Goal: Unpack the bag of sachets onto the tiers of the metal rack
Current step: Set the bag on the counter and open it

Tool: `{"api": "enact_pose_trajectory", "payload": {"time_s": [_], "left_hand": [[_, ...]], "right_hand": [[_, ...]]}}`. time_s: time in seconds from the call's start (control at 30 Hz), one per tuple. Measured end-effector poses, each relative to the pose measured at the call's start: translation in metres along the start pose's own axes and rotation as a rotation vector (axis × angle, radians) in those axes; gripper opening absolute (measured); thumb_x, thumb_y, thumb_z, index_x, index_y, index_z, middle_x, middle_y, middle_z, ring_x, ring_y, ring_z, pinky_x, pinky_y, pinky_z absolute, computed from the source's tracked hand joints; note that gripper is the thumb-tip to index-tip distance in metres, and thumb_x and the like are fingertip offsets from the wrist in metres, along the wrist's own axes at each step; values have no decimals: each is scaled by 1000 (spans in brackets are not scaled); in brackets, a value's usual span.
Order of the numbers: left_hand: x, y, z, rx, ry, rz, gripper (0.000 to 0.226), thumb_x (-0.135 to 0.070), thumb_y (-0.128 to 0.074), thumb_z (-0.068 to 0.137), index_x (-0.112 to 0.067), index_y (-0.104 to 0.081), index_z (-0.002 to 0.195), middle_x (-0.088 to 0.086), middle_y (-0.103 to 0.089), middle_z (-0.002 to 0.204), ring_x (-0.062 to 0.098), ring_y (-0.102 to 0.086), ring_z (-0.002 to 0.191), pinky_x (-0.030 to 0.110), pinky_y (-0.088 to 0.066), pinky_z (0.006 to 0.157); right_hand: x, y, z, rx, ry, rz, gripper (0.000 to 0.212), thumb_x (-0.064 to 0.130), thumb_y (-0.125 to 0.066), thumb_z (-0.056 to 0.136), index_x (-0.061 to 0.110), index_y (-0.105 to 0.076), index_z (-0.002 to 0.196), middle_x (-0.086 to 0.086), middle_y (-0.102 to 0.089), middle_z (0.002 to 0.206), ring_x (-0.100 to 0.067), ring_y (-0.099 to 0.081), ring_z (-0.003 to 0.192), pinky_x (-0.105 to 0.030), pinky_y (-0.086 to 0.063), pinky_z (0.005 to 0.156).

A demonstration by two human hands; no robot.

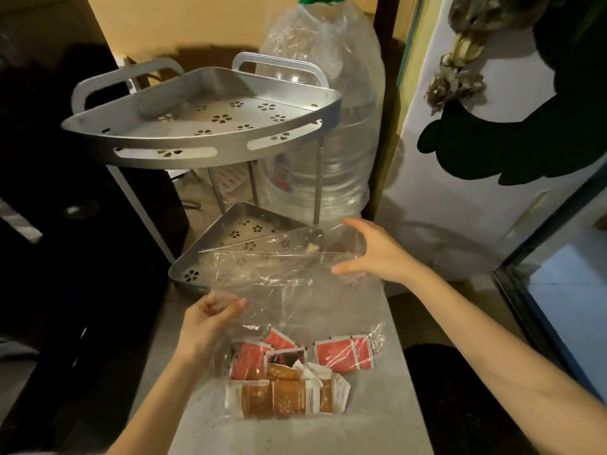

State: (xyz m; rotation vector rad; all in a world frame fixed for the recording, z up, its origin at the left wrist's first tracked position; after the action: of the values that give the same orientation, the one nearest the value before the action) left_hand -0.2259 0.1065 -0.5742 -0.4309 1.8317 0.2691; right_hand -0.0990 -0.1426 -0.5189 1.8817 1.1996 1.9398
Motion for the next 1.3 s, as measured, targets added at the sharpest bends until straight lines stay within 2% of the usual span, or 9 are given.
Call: {"api": "enact_pose_trajectory", "payload": {"time_s": [0.1, 0.27, 0.37, 0.47, 0.6, 0.7, 0.83, 1.03, 1.3], "left_hand": [[0, 1, -4, 36, 81, -128, 11, -2, -66, 76, -1, -60, 84, 14, -67, 81, 27, -69, 66, 30, -55, 50], [4, 10, -4, 52, 173, -251, 22, -5, -67, 74, 0, -60, 95, 25, -65, 103, 42, -65, 92, 55, -54, 77], [4, 10, -4, 48, 164, -261, 14, -3, -64, 77, -4, -59, 90, 17, -69, 88, 33, -69, 77, 44, -58, 63], [5, 10, -1, 29, 127, -240, 13, -6, -68, 70, -8, -59, 79, 13, -69, 76, 26, -69, 66, 37, -56, 59], [7, 13, 4, 22, 90, -174, 17, -12, -71, 64, -7, -62, 78, 11, -69, 74, 22, -67, 65, 29, -55, 57], [5, 12, 5, 37, 50, -95, 12, -10, -69, 71, -4, -62, 79, 5, -68, 68, 16, -65, 63, 22, -52, 56], [5, 12, 5, 50, 6, -9, 15, -12, -68, 75, 0, -64, 83, 9, -67, 77, 18, -64, 71, 25, -51, 66], [2, 10, 1, 70, -9, 28, 11, -15, -68, 76, -8, -66, 84, 5, -71, 79, 20, -67, 77, 27, -51, 68], [6, 14, -6, 167, 14, -99, 45, -10, -75, 64, -13, -62, 108, 5, -72, 101, 18, -70, 88, 19, -54, 65]], "right_hand": [[18, -7, 12, 51, 50, -223, 111, 43, -81, 59, 24, -17, 146, -9, -2, 157, -22, 9, 144, -43, -8, 116], [39, -17, 33, 151, 52, -447, 127, 54, -81, 52, 29, -2, 147, -13, 15, 156, -26, 26, 140, -45, 7, 114], [49, -19, 42, 199, 67, -582, 131, 56, -81, 51, 29, 4, 147, -14, 20, 154, -31, 28, 139, -45, 11, 113], [58, -23, 47, 289, 128, -571, 131, 51, -82, 53, 29, 7, 146, -12, 21, 155, -30, 22, 141, -41, 8, 114], [76, -39, 60, 392, 317, -500, 128, 51, -83, 50, 29, -3, 147, -2, -13, 157, -21, -10, 144, -42, -6, 119], [88, -50, 69, 435, 362, -600, 127, 54, -81, 51, 31, 0, 146, 4, -10, 157, -16, -6, 145, -42, 6, 117], [98, -51, 73, 603, 242, -528, 126, 42, -86, 53, 30, -2, 146, 2, -16, 156, -19, -21, 142, -33, -24, 113], [105, -52, 69, 656, 154, -710, 81, 44, -79, 63, 8, -47, 128, -5, -57, 124, -21, -56, 103, -25, -46, 83], [102, -44, 43, 563, 223, -488, 27, 20, -74, 74, 13, -65, 98, 10, -59, 76, -8, -53, 68, -4, -38, 52]]}}
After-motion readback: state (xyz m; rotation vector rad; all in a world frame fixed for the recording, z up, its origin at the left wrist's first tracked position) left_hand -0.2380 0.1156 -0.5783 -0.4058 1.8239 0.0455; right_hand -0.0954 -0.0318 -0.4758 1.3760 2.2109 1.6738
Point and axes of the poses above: each hand's wrist, its own z-axis towards the middle knuckle, its own y-axis out of the back of the hand, x = y × z, the point moved 1 cm from there along z, towards the middle knuckle
